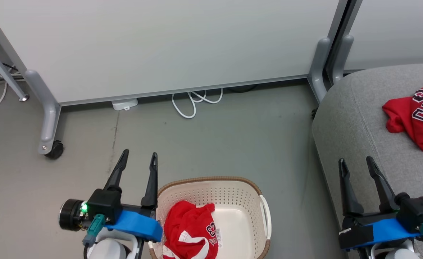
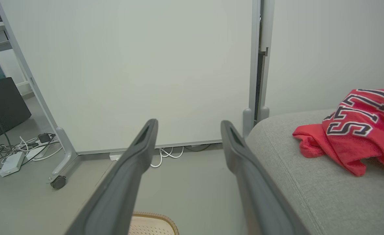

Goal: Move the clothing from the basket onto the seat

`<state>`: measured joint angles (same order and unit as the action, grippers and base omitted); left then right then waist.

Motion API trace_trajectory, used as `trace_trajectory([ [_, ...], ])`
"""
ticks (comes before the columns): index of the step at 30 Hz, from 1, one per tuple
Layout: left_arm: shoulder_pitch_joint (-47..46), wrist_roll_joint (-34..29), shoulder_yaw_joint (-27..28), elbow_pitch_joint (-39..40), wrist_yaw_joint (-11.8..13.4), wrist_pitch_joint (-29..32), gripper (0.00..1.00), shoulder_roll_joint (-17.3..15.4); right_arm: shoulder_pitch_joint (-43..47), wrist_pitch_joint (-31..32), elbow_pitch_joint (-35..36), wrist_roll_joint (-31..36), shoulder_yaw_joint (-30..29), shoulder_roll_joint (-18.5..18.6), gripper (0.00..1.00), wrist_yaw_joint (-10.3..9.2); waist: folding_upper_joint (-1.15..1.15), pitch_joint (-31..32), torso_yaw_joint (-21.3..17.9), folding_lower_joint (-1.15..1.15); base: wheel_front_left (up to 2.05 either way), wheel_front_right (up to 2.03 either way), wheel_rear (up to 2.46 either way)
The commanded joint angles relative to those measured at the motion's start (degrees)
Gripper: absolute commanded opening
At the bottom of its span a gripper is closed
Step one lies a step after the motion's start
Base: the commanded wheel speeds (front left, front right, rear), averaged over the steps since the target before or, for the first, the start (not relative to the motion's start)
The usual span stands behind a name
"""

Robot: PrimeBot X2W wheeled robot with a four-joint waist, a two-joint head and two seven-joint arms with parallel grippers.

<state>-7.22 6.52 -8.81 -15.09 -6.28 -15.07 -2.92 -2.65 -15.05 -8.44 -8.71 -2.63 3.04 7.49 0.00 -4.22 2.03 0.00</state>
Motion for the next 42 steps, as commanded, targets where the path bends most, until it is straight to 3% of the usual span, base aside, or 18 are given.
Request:
trace_trajectory([
  [1,-2.53,-0.75,-1.35,-1.47,-0.54,-0.16,1.0,0.06,-1.59,-0.2,0.49,0.23,0.22,-0.09,1.0,0.01,0.0,-1.57,-0.58,0.0,0.0,0.0,0.0],
  [11,-11.69,-3.13,-7.98,-9.15,-1.28,-0.16,1.0,-1.56,-7.11,-0.2,1.72,-0.45,1.98,0.64,1.0,0.01,0.0,-9.48,-3.52,0.0,0.0,0.0,0.0],
  [27,-29.89,0.07,-28.07,-29.28,-1.21,-0.15,1.0,-7.03,-17.0,-0.2,3.94,-1.29,2.89,1.14,1.0,0.01,0.0,-26.03,-7.35,0.0,0.0,0.0,0.0],
  [42,-42.13,2.74,-45.16,-47.2,-1.21,-0.12,1.0,-8.13,-23.86,-0.2,6.28,-1.81,3.61,0.84,1.0,0.01,0.0,-38.31,-9.73,0.0,0.0,0.0,0.0],
])
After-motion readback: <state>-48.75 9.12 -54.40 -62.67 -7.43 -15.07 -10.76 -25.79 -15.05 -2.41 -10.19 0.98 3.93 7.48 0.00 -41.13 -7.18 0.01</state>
